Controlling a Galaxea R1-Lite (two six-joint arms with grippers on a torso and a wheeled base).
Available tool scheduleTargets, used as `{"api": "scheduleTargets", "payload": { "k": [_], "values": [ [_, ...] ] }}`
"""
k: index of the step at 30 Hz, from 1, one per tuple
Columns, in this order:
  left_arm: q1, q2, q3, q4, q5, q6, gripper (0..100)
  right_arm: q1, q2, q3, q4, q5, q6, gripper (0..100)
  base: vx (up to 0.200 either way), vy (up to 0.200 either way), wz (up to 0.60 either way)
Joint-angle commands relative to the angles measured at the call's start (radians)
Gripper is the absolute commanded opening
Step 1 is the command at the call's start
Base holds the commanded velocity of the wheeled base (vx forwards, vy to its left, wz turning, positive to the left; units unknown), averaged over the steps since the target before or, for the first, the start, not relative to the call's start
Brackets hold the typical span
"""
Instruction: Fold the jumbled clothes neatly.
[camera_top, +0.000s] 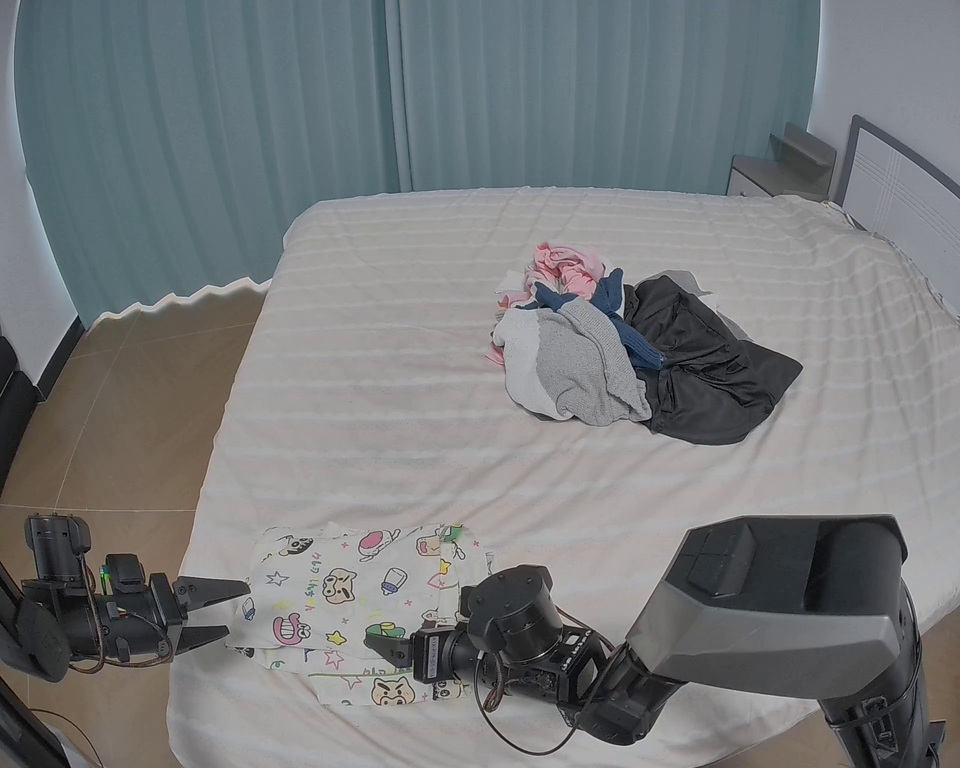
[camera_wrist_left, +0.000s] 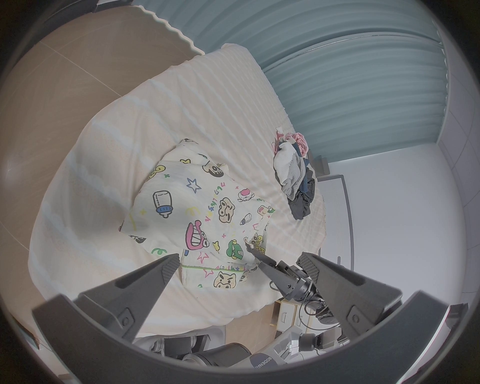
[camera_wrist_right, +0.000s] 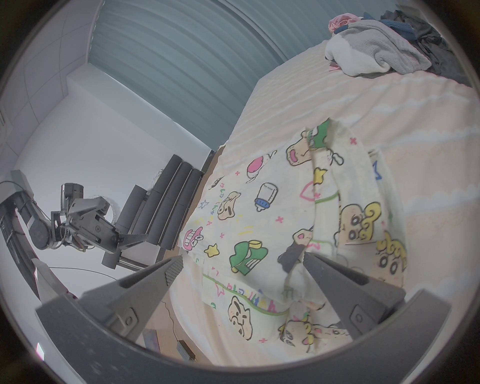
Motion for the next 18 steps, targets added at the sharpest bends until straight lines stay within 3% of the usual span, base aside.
{"api": "scheduleTargets", "payload": {
  "k": [1, 18],
  "values": [
    [0.000, 0.003, 0.000, 0.000, 0.000, 0.000, 100, 0.012, 0.030, -0.004, -0.004, 0.001, 0.000, 100, 0.000, 0.000, 0.00],
    [-0.001, 0.003, 0.000, 0.000, 0.000, 0.000, 100, 0.028, 0.031, -0.013, -0.004, -0.001, 0.000, 100, 0.000, 0.000, 0.00]
  ]
}}
